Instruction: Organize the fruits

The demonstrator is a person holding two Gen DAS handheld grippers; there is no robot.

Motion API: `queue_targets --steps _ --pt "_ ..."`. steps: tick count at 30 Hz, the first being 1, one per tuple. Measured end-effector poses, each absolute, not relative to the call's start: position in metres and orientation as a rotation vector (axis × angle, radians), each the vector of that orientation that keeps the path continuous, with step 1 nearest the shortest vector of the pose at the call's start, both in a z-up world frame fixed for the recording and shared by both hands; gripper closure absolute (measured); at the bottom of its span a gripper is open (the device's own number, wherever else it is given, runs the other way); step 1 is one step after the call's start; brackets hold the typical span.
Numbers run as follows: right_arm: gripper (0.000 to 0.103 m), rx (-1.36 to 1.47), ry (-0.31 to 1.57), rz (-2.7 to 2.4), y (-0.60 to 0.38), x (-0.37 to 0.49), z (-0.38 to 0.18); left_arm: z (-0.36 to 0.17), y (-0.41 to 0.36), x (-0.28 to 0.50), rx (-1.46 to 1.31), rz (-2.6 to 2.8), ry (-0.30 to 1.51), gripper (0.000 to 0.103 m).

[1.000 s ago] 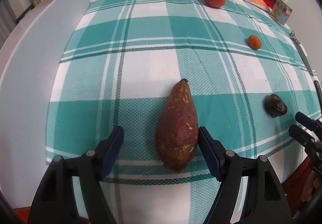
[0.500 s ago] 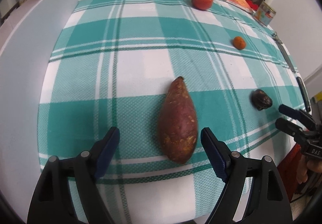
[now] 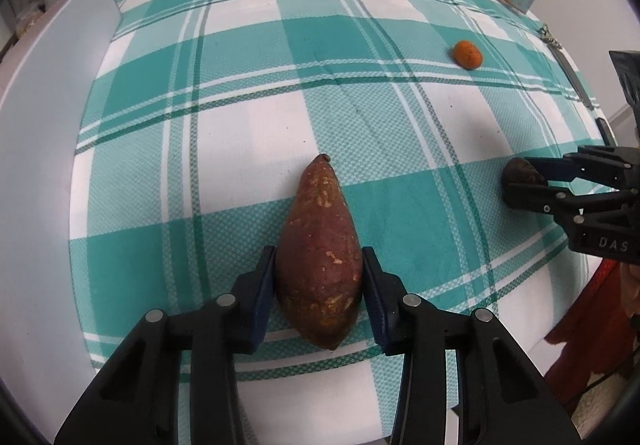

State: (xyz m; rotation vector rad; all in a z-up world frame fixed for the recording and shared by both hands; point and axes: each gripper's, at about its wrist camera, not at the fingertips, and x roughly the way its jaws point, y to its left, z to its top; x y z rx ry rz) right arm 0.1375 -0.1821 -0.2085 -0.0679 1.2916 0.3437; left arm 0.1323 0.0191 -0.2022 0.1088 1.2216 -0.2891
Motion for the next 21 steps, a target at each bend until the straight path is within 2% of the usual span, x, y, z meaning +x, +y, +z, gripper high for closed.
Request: queue_targets --steps 4,7,11,15,18,21 --pt "0.062 -0.034 1.288 0.365 -0.187 0.137 -0.190 -0.182 0.033 0.128 0.003 -0.302 1.190 0.062" --pt "0.062 -0.010 1.266 0.402 -0.182 0.137 -0.164 -0.148 0.049 0.122 -0.078 -0.335 1.137 0.062" --pt "0.062 -0.014 1.172 0.501 -0.144 0.145 -0.103 -0.083 0.093 0.113 -0.161 -0.344 1.023 0.062" --pt "0.062 -0.051 1.061 0.654 -0.069 0.150 -0.040 -0.029 0.171 0.110 -0.202 -0.244 0.928 0.061" --pt "0.062 -0.073 1.032 0.779 -0.004 0.149 -0.016 -0.021 0.233 0.113 -0.211 -0.125 0.915 0.061" --pt "0.062 -0.113 1.044 0.897 0.069 0.147 -0.014 -0.037 0.291 0.122 -0.221 -0.004 0.965 0.061"
